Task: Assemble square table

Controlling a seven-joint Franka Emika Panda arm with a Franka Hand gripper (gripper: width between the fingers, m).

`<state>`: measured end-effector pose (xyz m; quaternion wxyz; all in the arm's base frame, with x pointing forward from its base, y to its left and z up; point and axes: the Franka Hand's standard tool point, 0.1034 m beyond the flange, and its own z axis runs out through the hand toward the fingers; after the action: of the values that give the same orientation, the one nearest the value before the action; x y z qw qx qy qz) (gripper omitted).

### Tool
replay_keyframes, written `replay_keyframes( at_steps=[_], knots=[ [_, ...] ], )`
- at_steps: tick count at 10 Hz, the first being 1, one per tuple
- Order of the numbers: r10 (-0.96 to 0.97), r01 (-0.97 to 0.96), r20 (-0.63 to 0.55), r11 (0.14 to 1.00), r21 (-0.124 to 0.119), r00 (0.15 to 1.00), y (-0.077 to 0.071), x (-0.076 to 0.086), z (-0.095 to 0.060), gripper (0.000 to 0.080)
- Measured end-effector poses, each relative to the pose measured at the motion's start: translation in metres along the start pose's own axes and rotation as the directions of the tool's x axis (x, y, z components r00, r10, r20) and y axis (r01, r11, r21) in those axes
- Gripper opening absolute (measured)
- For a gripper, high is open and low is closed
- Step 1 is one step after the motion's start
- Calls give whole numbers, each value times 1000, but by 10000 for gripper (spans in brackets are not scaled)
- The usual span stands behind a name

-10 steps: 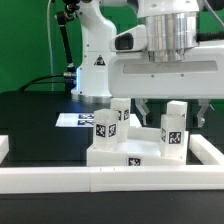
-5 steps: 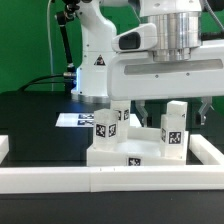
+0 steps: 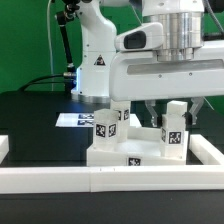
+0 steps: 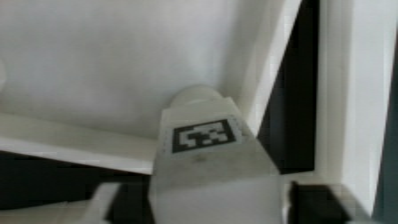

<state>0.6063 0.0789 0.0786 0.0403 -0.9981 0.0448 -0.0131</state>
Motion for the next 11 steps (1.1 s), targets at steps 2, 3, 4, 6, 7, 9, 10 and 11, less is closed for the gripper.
replay_keyframes(
  at_steps=[2, 3, 4, 6, 7, 9, 10, 11],
  knots=[
    [37, -37, 0, 999, 0, 999, 0, 0, 0, 290],
    [36, -36, 0, 999, 0, 999, 0, 0, 0, 290],
    [58, -58, 0, 998, 2, 998, 0, 0, 0, 290],
    [310, -310, 0, 951, 4, 951, 0, 0, -1, 290],
    [392, -392, 0, 920, 4, 920, -1, 0, -1, 290],
    [546, -546, 3, 838, 1, 838, -2, -2, 0, 290],
    [606, -606, 2, 795, -4, 795, 1, -2, 0, 290],
    [637, -637, 0, 771, -8, 771, 5, -2, 0, 291]
  ],
)
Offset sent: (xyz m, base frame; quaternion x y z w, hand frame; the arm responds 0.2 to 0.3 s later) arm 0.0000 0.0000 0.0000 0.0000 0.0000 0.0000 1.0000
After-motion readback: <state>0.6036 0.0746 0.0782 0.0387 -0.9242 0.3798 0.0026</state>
